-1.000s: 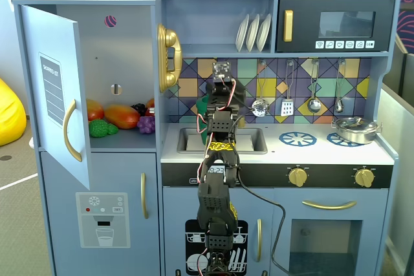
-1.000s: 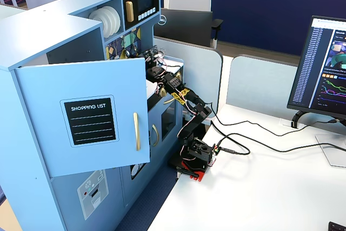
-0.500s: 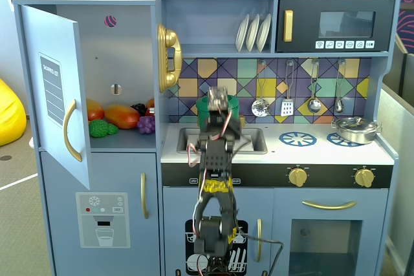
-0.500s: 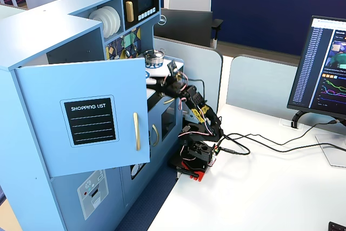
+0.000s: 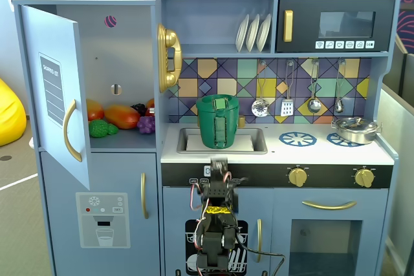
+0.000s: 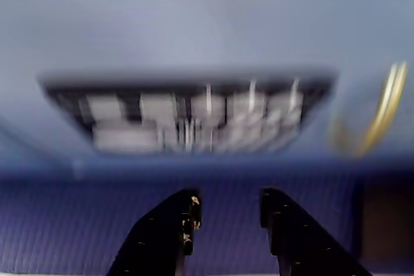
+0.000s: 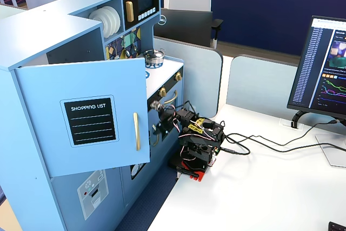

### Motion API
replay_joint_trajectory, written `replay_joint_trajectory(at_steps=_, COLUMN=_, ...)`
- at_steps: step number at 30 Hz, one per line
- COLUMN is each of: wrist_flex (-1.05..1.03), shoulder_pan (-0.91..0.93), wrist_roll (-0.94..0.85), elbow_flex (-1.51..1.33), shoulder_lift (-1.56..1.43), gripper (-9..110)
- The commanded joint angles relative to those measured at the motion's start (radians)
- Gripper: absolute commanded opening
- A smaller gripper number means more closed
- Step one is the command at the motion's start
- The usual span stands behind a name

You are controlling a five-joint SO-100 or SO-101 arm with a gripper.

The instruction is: Pick up the lid from the counter and put it on the green recipient

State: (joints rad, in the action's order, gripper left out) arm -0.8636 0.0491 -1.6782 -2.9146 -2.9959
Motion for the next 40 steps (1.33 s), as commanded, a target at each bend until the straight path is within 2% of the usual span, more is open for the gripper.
replay_joint_trajectory(at_steps=1, wrist_flex=-0.074, shoulder_pan=-0.035, wrist_roll=0.064, elbow_flex=-0.080, shoulder_lift=-0.044, gripper=0)
replay_joint_trajectory(at_steps=6, wrist_flex=-0.393, shoulder_pan=-0.071, wrist_roll=0.153, elbow_flex=-0.081, shoulder_lift=-0.129, gripper=0)
replay_joint_trajectory(at_steps=13, wrist_flex=-0.566, shoulder_pan=-0.064, wrist_roll=0.213, elbow_flex=-0.081, shoulder_lift=-0.181, gripper=1)
replay_joint_trajectory(at_steps=16, wrist_flex=-0.667, shoulder_pan=-0.071, wrist_roll=0.163, elbow_flex=-0.081, shoulder_lift=-0.183, gripper=2)
replay_joint_trajectory(at_steps=23, wrist_flex=-0.669, shoulder_pan=-0.006, wrist_roll=0.169, elbow_flex=-0.081, shoulder_lift=-0.183, gripper=3)
replay_joint_trajectory(at_steps=40, wrist_flex=-0.669, shoulder_pan=-0.005, wrist_roll=0.169, elbow_flex=-0.081, shoulder_lift=-0.183, gripper=3)
